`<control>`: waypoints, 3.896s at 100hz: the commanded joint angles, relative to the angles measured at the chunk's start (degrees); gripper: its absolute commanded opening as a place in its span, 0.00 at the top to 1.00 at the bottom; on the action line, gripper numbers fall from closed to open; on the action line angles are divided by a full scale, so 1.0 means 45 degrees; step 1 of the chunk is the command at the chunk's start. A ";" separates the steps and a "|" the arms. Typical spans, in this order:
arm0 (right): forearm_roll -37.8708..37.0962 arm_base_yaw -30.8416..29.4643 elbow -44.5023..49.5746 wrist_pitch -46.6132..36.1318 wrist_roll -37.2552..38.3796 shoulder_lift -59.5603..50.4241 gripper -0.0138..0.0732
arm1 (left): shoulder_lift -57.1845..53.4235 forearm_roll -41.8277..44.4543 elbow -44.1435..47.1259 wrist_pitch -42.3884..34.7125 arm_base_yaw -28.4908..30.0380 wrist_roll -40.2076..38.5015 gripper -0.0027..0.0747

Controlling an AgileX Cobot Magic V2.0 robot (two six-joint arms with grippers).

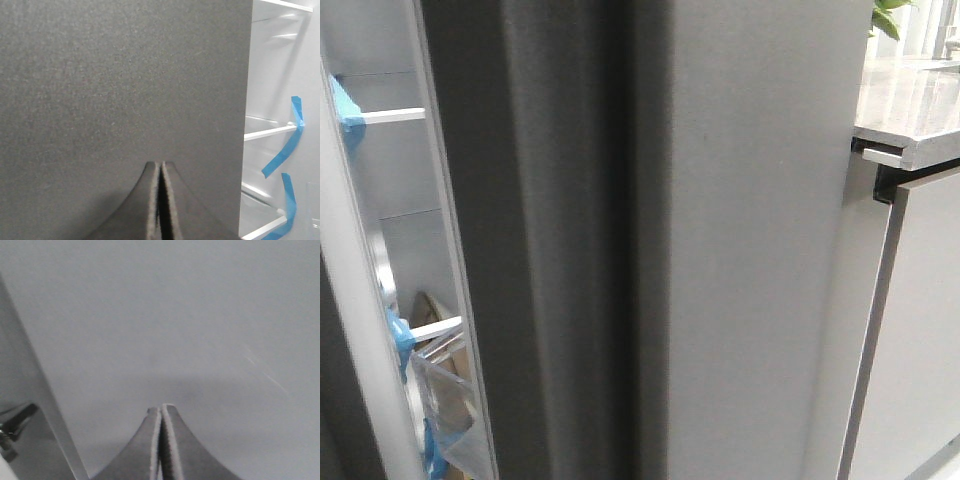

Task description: Close fridge door

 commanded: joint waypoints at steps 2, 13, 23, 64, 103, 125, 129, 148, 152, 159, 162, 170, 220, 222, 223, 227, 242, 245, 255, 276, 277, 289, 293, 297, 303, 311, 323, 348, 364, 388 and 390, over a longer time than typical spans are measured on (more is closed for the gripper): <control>0.0255 0.0177 -0.0777 -0.1062 -0.0273 0.0866 0.89 | -0.0261 -0.0079 0.0447 -0.0922 -0.0045 -0.0064 0.99; 0.0313 0.0327 -0.1091 -0.1211 -0.0364 0.1626 0.89 | -0.0261 -0.0079 0.0447 -0.0922 -0.0045 -0.0064 0.99; 0.0313 0.0660 -0.1118 -0.1670 -0.0424 0.2055 0.89 | -0.0261 -0.0079 0.0447 -0.0922 -0.0045 -0.0064 0.99; 0.0313 0.2162 -0.1118 -0.4145 -0.1049 0.4211 0.89 | -0.0261 -0.0079 0.0447 -0.0922 -0.0045 -0.0064 0.99; 0.0313 0.2212 -0.2114 -0.5682 -0.1264 0.7379 0.89 | -0.0261 -0.0079 0.0447 -0.0922 -0.0045 -0.0064 0.99; 0.0313 0.2212 -0.3535 -0.5627 -0.1628 0.9135 0.89 | -0.0261 -0.0079 0.0447 -0.0922 -0.0045 -0.0064 0.99; 0.0313 0.2212 -0.3698 -0.5625 -0.1624 0.9351 0.89 | -0.0261 -0.0079 0.0447 -0.0922 -0.0045 -0.0064 0.99; 0.0291 0.2212 -0.4010 -0.5771 -0.1711 1.0046 0.89 | -0.0261 -0.0079 0.0447 -0.0922 -0.0045 -0.0064 0.99; 0.0194 0.2212 -0.4010 -0.5772 -0.1711 1.0123 0.89 | -0.0261 -0.0079 0.0447 -0.0922 -0.0045 -0.0064 0.99; 0.0001 0.2183 -0.4010 -0.5710 -0.1711 1.0131 0.89 | -0.0261 -0.0079 0.0447 -0.0922 -0.0045 -0.0064 0.99; -0.0062 0.2183 -0.4010 -0.5656 -0.1711 1.0099 0.89 | -0.0261 -0.0079 0.0447 -0.0922 -0.0045 -0.0064 0.99; -0.0350 0.2154 -0.4010 -0.5509 -0.1711 0.9845 0.89 | -0.0261 -0.0079 0.0447 -0.0922 -0.0045 -0.0064 0.99; -0.4529 -0.1136 -0.3425 -0.2231 0.1410 0.5590 0.89 | -0.0261 -0.0079 0.0447 -0.0922 -0.0045 -0.0064 0.99; -0.4529 -0.1274 -0.3216 -0.2256 0.1436 0.5270 0.89 | -0.0261 -0.0079 0.0447 -0.0922 -0.0045 -0.0064 0.99; -0.4529 -0.1319 -0.3064 -0.2257 0.1438 0.5161 0.89 | -0.0261 -0.0079 0.0447 -0.0922 -0.0045 -0.0064 0.99; -0.4529 -0.1590 -0.2654 -0.2320 0.1498 0.4508 0.89 | -0.0261 -0.0079 0.0447 -0.0922 -0.0045 -0.0064 0.99; -0.4529 -0.2308 -0.0425 -0.2397 0.1907 0.2178 0.89 | -0.0261 -0.0079 0.0447 -0.0922 -0.0045 -0.0064 0.99; -0.4529 -0.2379 0.0024 -0.2428 0.1949 0.1655 0.89 | -0.0261 -0.0079 0.0447 -0.0922 -0.0045 -0.0064 0.99; -0.4529 -0.2408 0.1491 -0.2482 0.2277 0.0149 0.89 | -0.0261 -0.0079 0.0447 -0.0922 -0.0045 -0.0064 0.99; -0.4529 -0.2408 0.4505 -0.2526 0.3260 -0.2937 0.89 | -0.0261 -0.0079 0.0447 -0.0922 -0.0045 -0.0064 0.99; -0.4529 -0.2408 0.4680 -0.2581 0.3292 -0.3025 0.89 | -0.0261 -0.0079 0.0447 -0.0922 -0.0045 -0.0064 0.99; -0.4529 -0.2408 0.5886 -0.2744 0.3537 -0.4198 0.89 | -0.0261 -0.0079 0.0447 -0.0922 -0.0045 -0.0064 0.99; -0.4529 -0.2408 0.6209 -0.2774 0.3530 -0.4462 0.89 | -0.0261 -0.0079 0.0447 -0.0922 -0.0045 -0.0064 0.99; -0.4529 -0.2408 0.6437 -0.2774 0.3530 -0.4646 0.89 | -0.0261 -0.0079 0.0447 -0.0922 -0.0045 -0.0064 0.99; -0.4529 -0.2408 0.6768 -0.2774 0.3530 -0.4785 0.89 | -0.0261 -0.0079 0.0447 -0.0922 -0.0045 -0.0064 0.99; -0.4529 -0.2408 0.7001 -0.2803 0.3530 -0.4841 0.89 | -0.0261 -0.0079 0.0447 -0.0922 -0.0045 -0.0064 0.99; -0.4505 -0.2408 0.7047 -0.2778 0.3530 -0.4841 0.89 | -0.0261 -0.0079 0.0447 -0.0922 -0.0045 -0.0064 0.99; -0.4505 -0.2408 0.7047 -0.2778 0.3530 -0.4841 0.89 | -0.0261 -0.0079 0.0447 -0.0922 -0.0045 -0.0064 0.99; -0.4505 -0.2408 0.7047 -0.2778 0.3530 -0.4841 0.89 | -0.0261 -0.0079 0.0447 -0.0922 -0.0045 -0.0064 0.99; -0.4505 -0.2431 0.7116 -0.3275 0.3530 -0.4863 0.89 | -0.0261 -0.0079 0.0447 -0.0922 -0.0045 -0.0064 0.99; -0.4505 -0.2472 0.7154 -0.3454 0.3530 -0.4903 0.89 | -0.0261 -0.0079 0.0447 -0.0922 -0.0045 -0.0064 0.99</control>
